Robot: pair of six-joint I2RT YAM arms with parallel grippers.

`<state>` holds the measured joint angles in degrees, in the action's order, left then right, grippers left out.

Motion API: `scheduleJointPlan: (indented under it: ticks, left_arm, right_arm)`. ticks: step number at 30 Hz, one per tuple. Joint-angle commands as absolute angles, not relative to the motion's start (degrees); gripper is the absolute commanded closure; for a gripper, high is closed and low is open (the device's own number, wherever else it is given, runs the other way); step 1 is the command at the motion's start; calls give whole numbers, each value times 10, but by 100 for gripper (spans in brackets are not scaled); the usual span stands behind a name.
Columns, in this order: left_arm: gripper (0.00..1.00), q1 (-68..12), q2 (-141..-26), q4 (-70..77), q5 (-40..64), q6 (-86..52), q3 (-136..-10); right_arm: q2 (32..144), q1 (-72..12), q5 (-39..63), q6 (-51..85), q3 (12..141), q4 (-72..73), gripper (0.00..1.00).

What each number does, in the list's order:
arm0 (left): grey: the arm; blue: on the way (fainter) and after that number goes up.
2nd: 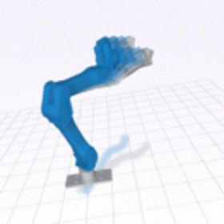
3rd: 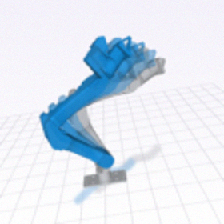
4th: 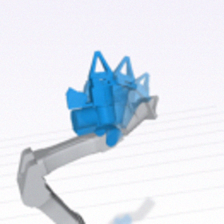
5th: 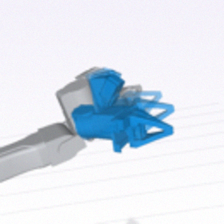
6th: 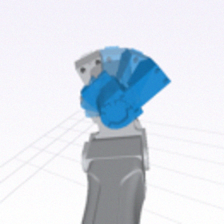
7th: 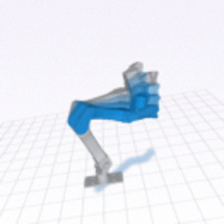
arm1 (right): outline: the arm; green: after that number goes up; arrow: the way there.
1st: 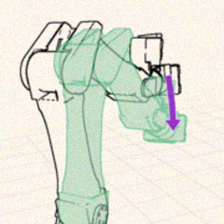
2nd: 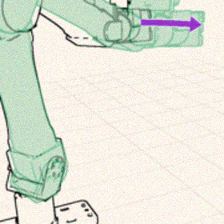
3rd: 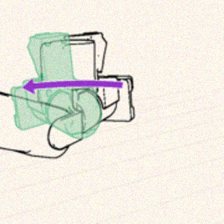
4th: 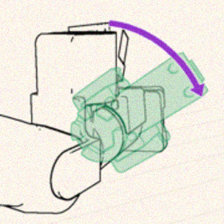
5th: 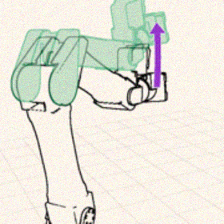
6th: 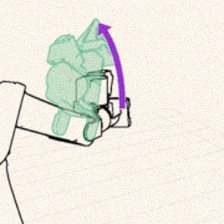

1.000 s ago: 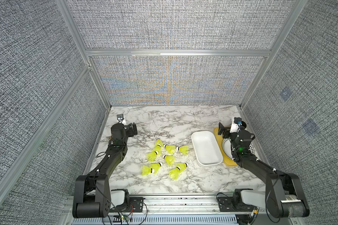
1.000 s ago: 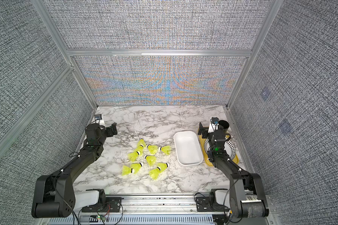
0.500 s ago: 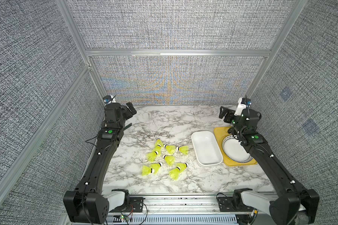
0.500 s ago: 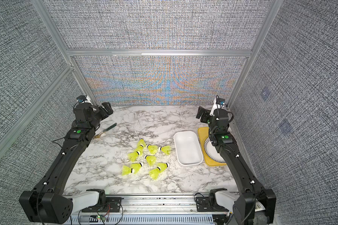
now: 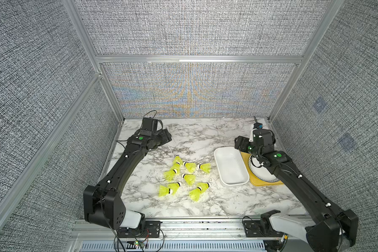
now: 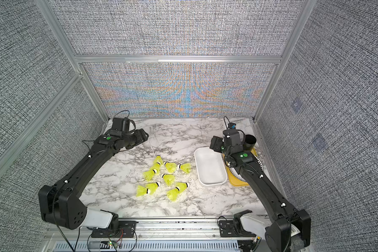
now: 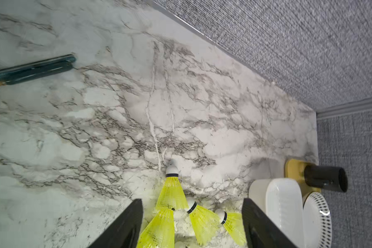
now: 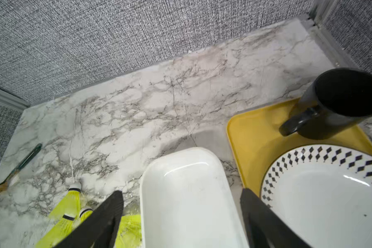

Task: Put the shuttlecocks into the storage box
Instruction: Move the storage box to the center of the board.

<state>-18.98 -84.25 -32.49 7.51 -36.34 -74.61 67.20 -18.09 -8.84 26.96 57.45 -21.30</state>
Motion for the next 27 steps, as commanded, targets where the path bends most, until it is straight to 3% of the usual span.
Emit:
scheduleJointPlan:
  ticks: [1, 6, 14, 27]
  left_arm:
    - [25, -235, -880, -355, 100, -291, -786]
    - [34, -321, -1001, -397, 118, -207, -908]
    - [36, -415, -1199, -457, 126, -131, -1117]
    - [42, -458, -1374, -470, 99, -139, -1266]
  right_arm:
    - [671, -196, -105, 303, 559, -235, 15]
    - [679, -200, -81, 316, 545, -234, 21]
    - [680, -200, -73, 326, 539, -251, 23]
    - [642, -145, -35, 307, 520, -291, 26]
